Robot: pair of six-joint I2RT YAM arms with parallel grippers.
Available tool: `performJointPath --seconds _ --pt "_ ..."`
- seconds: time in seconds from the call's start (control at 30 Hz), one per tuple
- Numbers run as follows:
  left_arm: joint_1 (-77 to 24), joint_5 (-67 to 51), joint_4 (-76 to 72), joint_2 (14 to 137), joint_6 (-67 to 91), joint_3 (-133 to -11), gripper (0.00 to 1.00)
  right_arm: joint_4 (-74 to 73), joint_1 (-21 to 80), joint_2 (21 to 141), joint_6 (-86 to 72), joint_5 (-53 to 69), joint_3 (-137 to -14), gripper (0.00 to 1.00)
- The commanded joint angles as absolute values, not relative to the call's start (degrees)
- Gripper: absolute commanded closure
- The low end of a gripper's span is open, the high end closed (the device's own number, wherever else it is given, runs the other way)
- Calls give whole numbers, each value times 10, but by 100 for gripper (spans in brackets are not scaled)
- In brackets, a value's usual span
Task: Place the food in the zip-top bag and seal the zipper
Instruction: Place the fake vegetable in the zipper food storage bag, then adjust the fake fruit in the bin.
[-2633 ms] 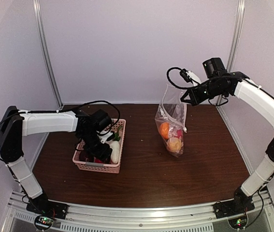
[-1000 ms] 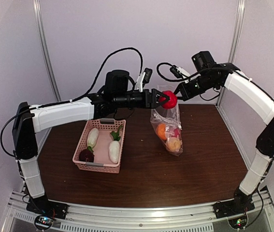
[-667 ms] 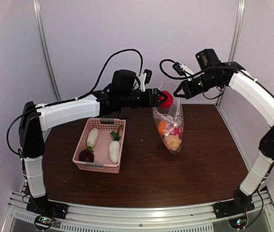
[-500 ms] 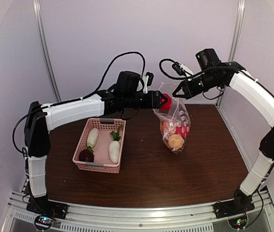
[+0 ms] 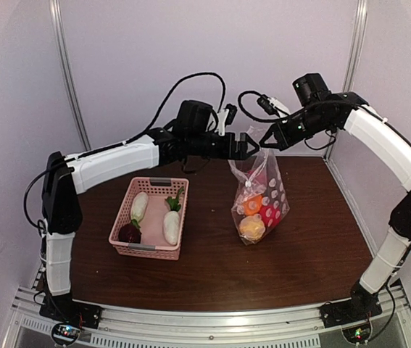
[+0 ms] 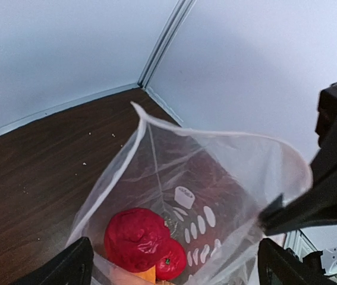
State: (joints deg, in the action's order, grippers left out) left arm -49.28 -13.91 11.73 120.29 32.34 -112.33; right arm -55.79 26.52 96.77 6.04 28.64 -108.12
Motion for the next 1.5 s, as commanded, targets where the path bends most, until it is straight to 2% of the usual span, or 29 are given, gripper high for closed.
performJointPath --seconds 0.0,0.13,0.27,0.37,0.4,0.53,0.7,0.9,1.03,1.27,1.47 --pt "-486 -178 101 1123 269 -1116 2 -547 245 948 70 260 -1070 100" --pt "-483 -185 119 1060 231 -1069 3 -556 217 956 91 227 -1078 100" --pt "-479 -152 190 1006 182 -1015 3 -603 170 989 160 174 -1149 100" --pt "-477 -88 261 974 151 -974 3 -570 188 986 236 -49 -1144 100" --pt "-475 -63 279 964 143 -957 3 -574 203 990 250 -85 -1145 100" --pt "-466 41 339 937 132 -897 3 -616 298 1003 272 -90 -1128 100" --pt "-458 60 351 921 142 -841 3 -617 374 1022 279 -106 -1067 100" --pt "-444 70 359 931 178 -816 6 -622 383 1026 276 -97 -1056 100" --pt "-412 85 410 947 191 -823 9 -616 383 1008 264 -57 -1038 100" --pt "-381 57 482 965 191 -811 8 -611 384 1000 256 -43 -1020 100" --pt "-374 88 560 974 194 -800 13 -613 384 1001 254 -35 -1022 100"
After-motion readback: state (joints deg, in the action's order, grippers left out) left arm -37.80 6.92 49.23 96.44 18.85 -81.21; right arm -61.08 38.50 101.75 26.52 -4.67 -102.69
